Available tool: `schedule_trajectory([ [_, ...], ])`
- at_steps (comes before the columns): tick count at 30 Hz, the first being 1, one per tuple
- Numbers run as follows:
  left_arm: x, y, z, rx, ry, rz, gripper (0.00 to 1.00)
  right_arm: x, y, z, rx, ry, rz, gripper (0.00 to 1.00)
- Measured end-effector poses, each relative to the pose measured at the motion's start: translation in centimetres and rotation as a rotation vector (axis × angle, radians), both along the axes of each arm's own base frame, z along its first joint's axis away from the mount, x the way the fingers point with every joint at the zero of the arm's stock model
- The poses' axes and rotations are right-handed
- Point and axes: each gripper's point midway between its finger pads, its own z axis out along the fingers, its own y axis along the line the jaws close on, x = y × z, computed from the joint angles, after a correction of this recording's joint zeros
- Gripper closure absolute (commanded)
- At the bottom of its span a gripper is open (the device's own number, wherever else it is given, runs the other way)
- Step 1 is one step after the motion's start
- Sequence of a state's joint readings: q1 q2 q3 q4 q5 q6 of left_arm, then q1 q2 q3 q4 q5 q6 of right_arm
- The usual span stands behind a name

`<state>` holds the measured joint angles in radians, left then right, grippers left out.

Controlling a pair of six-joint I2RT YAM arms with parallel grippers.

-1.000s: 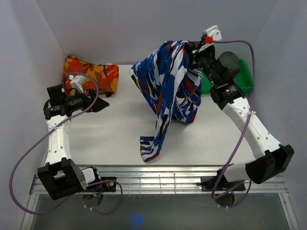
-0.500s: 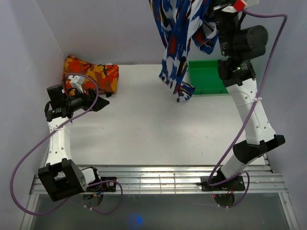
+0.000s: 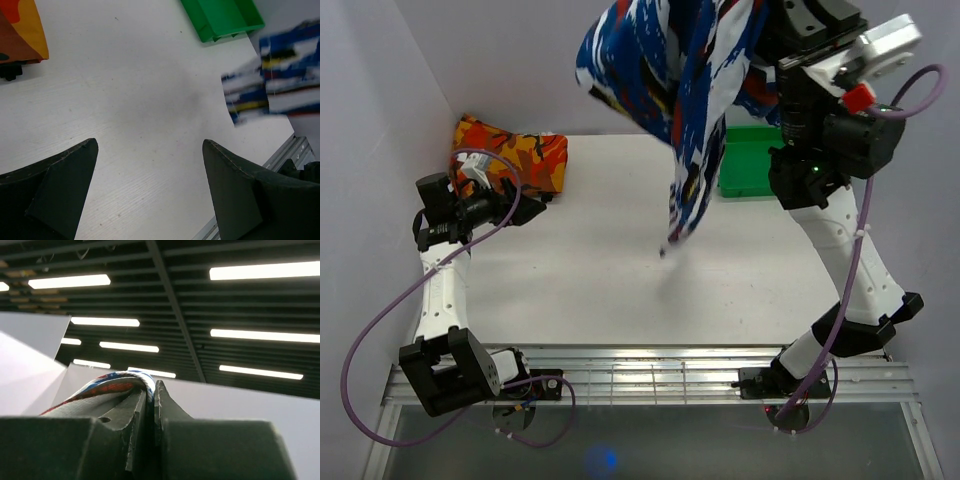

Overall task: Fold and stack the trousers
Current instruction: Move the trousers to the center of the board

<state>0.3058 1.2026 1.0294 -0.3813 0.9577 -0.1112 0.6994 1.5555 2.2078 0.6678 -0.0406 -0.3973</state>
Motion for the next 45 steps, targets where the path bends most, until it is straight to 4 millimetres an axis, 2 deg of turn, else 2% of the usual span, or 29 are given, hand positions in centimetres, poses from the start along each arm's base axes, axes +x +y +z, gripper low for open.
schedule_trajectory([
  [4, -0.1, 0.0, -0.2, 0.014, -0.005, -0.006, 0.04, 4.4, 4.5, -4.0, -0.092, 0.109, 0.012, 0.92],
  [9, -0.2, 0.1, -0.6, 0.022, -0.004, 0.000, 0.04, 10.8, 12.2, -10.6, -0.211, 0.279, 0.028, 0.92],
  [13, -0.4, 1.0, -0.2, -0.008, 0.005, 0.063, 0.04, 13.6, 18.0, -14.7, -0.274, 0.352, 0.036, 0.92],
  [16, -0.2, 3.1, 1.8, -0.049, -0.029, 0.164, 0.04, 12.8, 22.1, -16.4, -0.313, 0.347, 0.057, 0.92],
  [19, -0.3, 5.4, 4.0, -0.079, -0.075, 0.272, 0.04, 10.7, 25.6, -17.5, -0.354, 0.311, 0.064, 0.92],
  [22, -0.6, 7.6, 5.7, -0.094, -0.114, 0.373, 0.04, 8.3, 27.8, -17.2, -0.353, 0.239, 0.051, 0.92],
  [25, -0.8, 8.7, 6.5, -0.090, -0.137, 0.414, 0.04, 6.7, 28.5, -16.8, -0.349, 0.185, 0.009, 0.92],
  [27, -0.8, 8.7, 6.7, -0.081, -0.142, 0.405, 0.04, 6.7, 27.6, -17.0, -0.342, 0.160, -0.065, 0.92],
  [29, -0.6, 8.6, 6.6, -0.064, -0.142, 0.377, 0.04, 7.6, 26.3, -18.8, -0.381, 0.172, -0.156, 0.92],
  [31, -0.3, 8.5, 5.9, -0.050, -0.122, 0.332, 0.04, 9.4, 24.8, -21.3, -0.440, 0.202, -0.258, 0.92],
  [35, 0.6, 8.9, 3.5, -0.017, -0.056, 0.251, 0.04, 14.7, 19.0, -29.1, -0.604, 0.334, -0.517, 0.92],
  [38, 1.0, 8.6, 0.9, 0.057, -0.004, 0.184, 0.05, 18.5, 12.9, -36.9, -0.775, 0.482, -0.712, 0.92],
  [40, 0.9, 7.3, -1.0, 0.109, 0.031, 0.116, 0.05, 19.8, 8.0, -42.3, -0.899, 0.597, -0.820, 0.92],
  [41, 0.9, 6.6, -1.9, 0.153, 0.045, 0.087, 0.05, 19.9, 4.8, -45.7, -0.984, 0.673, -0.864, 0.92],
  [42, 0.9, 5.4, -2.8, 0.189, 0.060, 0.046, 0.05, 19.3, 2.6, -47.8, -1.034, 0.724, -0.884, 0.92],
  [43, 1.0, 3.7, -4.3, 0.250, 0.076, -0.020, 0.05, 17.9, -0.2, -50.6, -1.111, 0.796, -0.898, 0.92],
  [44, 1.0, 2.3, -6.0, 0.299, 0.099, -0.074, 0.05, 17.0, -1.6, -51.9, -1.139, 0.829, -0.897, 0.90],
  [45, 0.9, 1.6, -7.3, 0.327, 0.119, -0.105, 0.05, 15.7, -2.6, -53.4, -1.175, 0.860, -0.886, 0.82],
])
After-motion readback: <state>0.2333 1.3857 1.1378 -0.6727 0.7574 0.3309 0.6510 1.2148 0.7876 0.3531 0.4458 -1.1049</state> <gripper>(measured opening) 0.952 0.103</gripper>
